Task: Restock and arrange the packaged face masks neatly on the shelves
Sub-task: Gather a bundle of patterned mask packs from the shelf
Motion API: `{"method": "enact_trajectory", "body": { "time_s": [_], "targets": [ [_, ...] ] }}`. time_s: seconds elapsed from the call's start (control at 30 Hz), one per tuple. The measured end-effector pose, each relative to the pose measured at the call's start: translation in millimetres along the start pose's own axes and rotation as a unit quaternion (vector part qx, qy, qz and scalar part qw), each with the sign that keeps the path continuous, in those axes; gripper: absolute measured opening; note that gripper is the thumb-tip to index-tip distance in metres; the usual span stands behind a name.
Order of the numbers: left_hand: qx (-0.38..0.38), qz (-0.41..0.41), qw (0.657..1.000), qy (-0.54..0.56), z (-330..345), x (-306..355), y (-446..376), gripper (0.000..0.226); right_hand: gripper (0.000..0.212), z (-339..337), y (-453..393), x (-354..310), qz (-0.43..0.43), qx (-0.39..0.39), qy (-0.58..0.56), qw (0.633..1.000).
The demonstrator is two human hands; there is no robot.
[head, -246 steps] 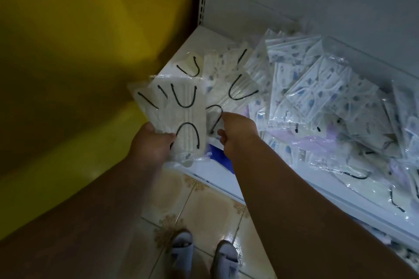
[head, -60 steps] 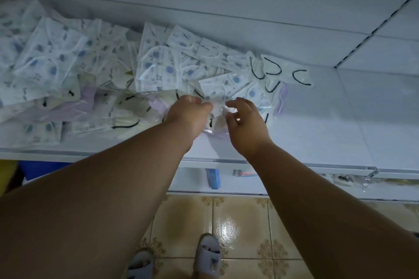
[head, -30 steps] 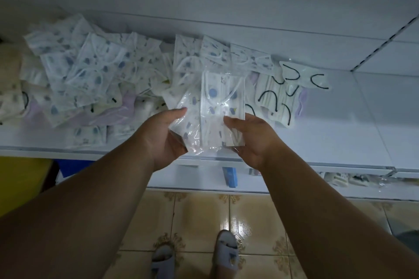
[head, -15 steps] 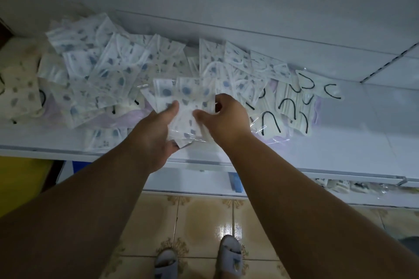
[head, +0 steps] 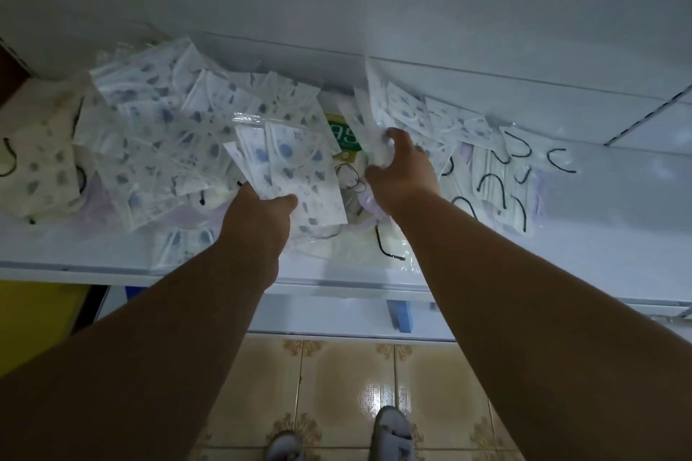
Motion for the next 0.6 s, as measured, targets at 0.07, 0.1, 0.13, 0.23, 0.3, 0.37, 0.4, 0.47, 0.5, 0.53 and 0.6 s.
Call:
{"method": "enact_trajectory", "body": {
  "time_s": [0.07,0.1,0.13,0.23,0.3,0.37,0.4,0.47,0.5,0.53,0.6],
  "targets": [
    [0.007,0.006,1.000,-0.012,1,2,-3,0.020,0.048,-13,12,0,0.004,0.049,-0.079,0.996],
    [0.005,0.004,1.000,-0.018,3,2,-3,0.016,0.043,-17,19,-1,0.000,0.068,-0.116,0.991],
    [-0.005,-0.003,1.000,-0.019,7,1,-2,0.013,0.040,-20,28,-3,-0.007,0.077,-0.138,0.987],
    [-0.047,-0.035,0.998,0.020,21,0,4,0.004,0.045,-15,48,-16,-0.053,0.069,-0.102,0.991],
    [-0.120,-0.073,0.987,0.076,37,-2,9,0.039,0.051,-3,58,-29,-0.111,0.031,-0.043,0.992],
    [-0.168,-0.111,0.973,0.109,49,-5,15,0.066,0.057,17,67,-41,-0.175,-0.028,0.030,0.984],
    [-0.166,-0.116,0.973,0.107,50,-6,18,0.066,0.062,27,71,-46,-0.192,-0.060,0.043,0.979],
    [-0.127,-0.077,0.987,0.068,42,-4,14,0.030,0.067,29,74,-49,-0.201,-0.071,-0.032,0.977],
    [-0.104,-0.064,0.991,0.048,37,-5,11,0.015,0.063,21,71,-46,-0.189,-0.038,-0.089,0.977],
    [-0.089,-0.061,0.994,0.036,34,-6,9,0.017,0.055,11,65,-36,-0.171,0.009,-0.113,0.979],
    [-0.095,-0.070,0.992,0.050,31,-9,4,0.020,0.041,-5,48,-14,-0.128,0.073,-0.028,0.989]
  ]
}}
Point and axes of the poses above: each hand's wrist, its own y-axis away from the middle knuckle, its own z-axis out of the palm, x = y × z, the point moved 9 cm from there along -y, towards the middle knuckle, and after that the axes turned 13 degrees about -z, right-handed, at the moved point
